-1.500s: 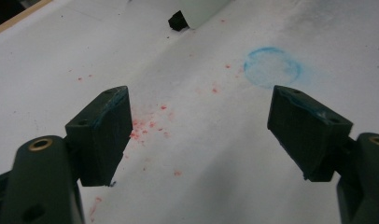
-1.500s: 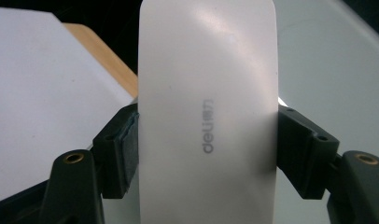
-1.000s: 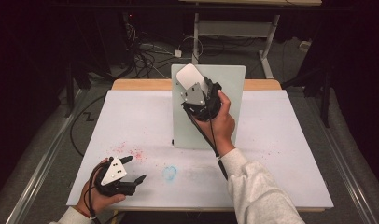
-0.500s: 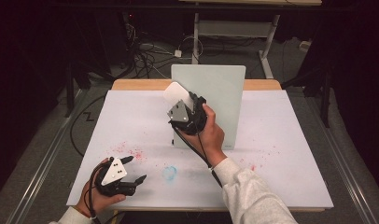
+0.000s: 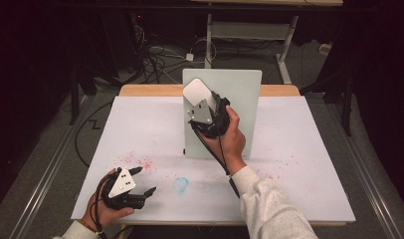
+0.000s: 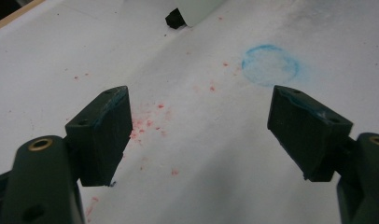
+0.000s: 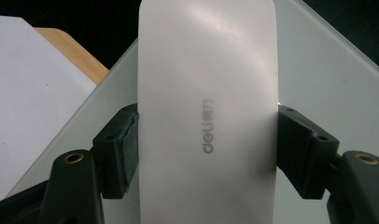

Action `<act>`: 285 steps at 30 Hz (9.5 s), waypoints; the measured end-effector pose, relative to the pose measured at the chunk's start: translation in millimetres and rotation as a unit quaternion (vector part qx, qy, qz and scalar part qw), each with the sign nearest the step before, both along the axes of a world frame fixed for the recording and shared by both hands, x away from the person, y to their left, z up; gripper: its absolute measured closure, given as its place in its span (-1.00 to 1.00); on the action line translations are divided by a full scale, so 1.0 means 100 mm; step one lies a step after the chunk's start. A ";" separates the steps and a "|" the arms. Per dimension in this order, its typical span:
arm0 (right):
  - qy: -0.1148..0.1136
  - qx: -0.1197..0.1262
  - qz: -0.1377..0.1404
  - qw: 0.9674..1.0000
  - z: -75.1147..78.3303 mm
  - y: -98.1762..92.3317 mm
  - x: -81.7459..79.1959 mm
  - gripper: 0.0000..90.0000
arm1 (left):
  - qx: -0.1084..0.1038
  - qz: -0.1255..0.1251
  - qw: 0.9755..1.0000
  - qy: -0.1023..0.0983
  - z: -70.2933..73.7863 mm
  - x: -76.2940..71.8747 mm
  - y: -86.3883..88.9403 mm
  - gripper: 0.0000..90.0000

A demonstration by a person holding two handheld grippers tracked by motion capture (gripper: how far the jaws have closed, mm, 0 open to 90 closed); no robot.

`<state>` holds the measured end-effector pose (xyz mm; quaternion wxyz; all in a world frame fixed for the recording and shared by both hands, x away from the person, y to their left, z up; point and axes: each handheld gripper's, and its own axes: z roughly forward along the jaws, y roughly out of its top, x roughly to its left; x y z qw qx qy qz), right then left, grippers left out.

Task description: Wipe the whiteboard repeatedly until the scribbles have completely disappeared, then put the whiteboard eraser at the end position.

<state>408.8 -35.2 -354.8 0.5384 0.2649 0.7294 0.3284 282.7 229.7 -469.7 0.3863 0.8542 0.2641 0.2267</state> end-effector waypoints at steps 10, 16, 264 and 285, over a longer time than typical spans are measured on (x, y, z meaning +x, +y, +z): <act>0.009 -0.023 0.015 1.000 -0.15 0.12 -0.06 -0.32 | 0.003 -0.003 1.000 0.001 0.00 0.00 -0.01 -0.53; 0.012 -0.032 0.020 0.999 -0.17 0.14 -0.07 -0.32 | 0.002 -0.002 1.000 0.002 0.00 0.00 -0.01 -0.53; 0.137 0.060 0.147 0.978 -0.42 -1.95 -0.95 -0.46 | 0.023 0.001 1.000 -0.004 -0.01 0.10 -0.09 -0.54; 0.133 0.125 0.075 0.980 -0.80 -2.56 -1.17 -0.55 | 0.018 0.015 1.000 -0.012 0.02 0.10 -0.07 -0.54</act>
